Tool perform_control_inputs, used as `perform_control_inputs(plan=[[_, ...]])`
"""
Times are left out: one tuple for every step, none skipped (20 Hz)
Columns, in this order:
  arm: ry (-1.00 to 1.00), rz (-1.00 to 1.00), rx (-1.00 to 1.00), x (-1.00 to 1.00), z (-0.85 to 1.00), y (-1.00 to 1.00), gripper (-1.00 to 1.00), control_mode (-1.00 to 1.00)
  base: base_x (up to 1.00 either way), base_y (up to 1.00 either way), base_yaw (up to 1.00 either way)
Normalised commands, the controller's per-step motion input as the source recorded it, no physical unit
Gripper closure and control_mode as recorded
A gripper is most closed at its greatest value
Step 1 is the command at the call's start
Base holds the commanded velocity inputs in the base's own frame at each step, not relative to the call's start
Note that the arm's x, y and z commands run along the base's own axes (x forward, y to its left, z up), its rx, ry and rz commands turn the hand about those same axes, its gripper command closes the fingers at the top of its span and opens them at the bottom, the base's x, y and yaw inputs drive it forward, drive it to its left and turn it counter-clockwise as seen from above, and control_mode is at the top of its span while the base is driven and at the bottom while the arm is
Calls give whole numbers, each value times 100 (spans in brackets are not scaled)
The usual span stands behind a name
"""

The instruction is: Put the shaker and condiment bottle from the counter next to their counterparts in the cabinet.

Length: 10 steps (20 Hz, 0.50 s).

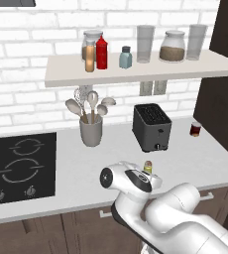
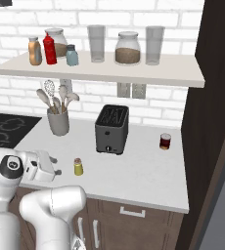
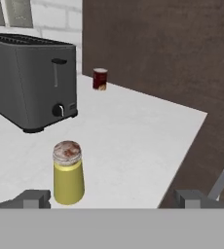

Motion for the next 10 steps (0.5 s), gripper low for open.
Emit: perform_control_inputs(plan=[[-1, 0, 0, 0, -14, -13, -100, -100, 0, 0, 0], [-1, 0, 0, 0, -13, -12, -100, -100, 0, 0, 0], [0, 0, 0, 1, -11, -9, -100, -100, 0, 0, 0], [0, 0, 0, 0, -11, -6, -100, -100, 0, 0, 0], [0, 0, 0, 8, -12, 0, -100, -100, 0, 0, 0], [0, 0, 0, 6, -16, 0, -100, -100, 0, 0, 0], [0, 0, 0, 0, -14, 0, -100, -100, 0, 0, 0], [0, 0, 0, 0, -12, 0, -100, -100, 0, 0, 0], [0, 0, 0, 0, -12, 0, -100, -100, 0, 0, 0], [0, 0, 0, 8, -11, 0, -100, -100, 0, 0, 0]])
